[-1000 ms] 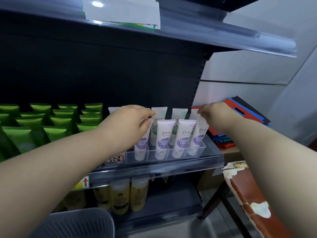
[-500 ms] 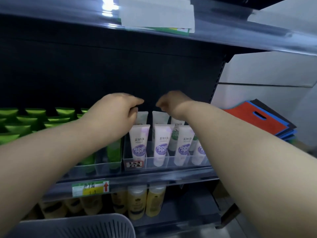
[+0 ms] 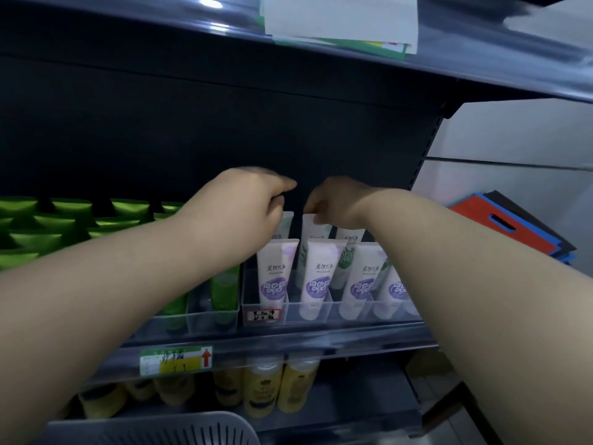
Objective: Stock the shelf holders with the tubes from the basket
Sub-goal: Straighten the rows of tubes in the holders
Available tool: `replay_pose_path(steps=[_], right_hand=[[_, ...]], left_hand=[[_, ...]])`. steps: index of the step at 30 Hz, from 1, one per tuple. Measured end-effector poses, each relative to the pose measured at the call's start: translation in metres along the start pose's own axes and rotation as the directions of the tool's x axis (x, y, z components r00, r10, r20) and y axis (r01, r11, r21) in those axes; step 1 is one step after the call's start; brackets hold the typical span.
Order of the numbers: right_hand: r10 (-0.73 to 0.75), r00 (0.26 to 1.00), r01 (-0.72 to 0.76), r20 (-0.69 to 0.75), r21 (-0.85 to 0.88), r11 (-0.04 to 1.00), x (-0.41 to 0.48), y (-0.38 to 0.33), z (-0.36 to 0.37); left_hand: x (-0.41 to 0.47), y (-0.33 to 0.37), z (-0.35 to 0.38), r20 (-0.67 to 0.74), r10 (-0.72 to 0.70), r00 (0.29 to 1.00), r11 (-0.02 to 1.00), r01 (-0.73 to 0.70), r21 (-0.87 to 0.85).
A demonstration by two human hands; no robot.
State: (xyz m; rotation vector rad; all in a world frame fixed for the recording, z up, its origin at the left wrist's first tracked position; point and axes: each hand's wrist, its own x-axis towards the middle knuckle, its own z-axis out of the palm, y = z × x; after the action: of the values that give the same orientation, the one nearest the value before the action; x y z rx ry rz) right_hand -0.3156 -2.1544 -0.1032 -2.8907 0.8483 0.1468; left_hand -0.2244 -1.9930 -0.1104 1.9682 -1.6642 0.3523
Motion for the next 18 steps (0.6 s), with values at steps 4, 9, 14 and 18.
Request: replay_pose_path(steps=[4, 9, 14, 18], right_hand=[[0.039, 0.989, -0.028, -0.144, 0.078, 0.997, -0.013, 0.007, -0.015], [0.216, 0.945, -0.205, -0.245, 0.070, 0.976, -0.051, 0.042, -0.034], [0.309, 0.942, -0.322, -0.134, -0.091, 0.942, -0.093, 0.078, -0.029], [0.329, 0.935, -0.341, -0.136, -0.080, 0.937, -0.118, 0.103, -0.013]], left_hand=[[-0.001, 0.001, 0.001, 0.014, -0.002, 1.000, 1.000, 0.002, -0.007], [-0.004, 0.012, 0.007, 0.050, 0.002, 0.999, 1.000, -0.002, -0.016], [-0.003, 0.038, 0.017, 0.093, 0.025, 0.995, 1.000, -0.024, -0.007], [-0.005, 0.054, 0.022, 0.118, 0.042, 0.992, 0.999, -0.043, 0.008]])
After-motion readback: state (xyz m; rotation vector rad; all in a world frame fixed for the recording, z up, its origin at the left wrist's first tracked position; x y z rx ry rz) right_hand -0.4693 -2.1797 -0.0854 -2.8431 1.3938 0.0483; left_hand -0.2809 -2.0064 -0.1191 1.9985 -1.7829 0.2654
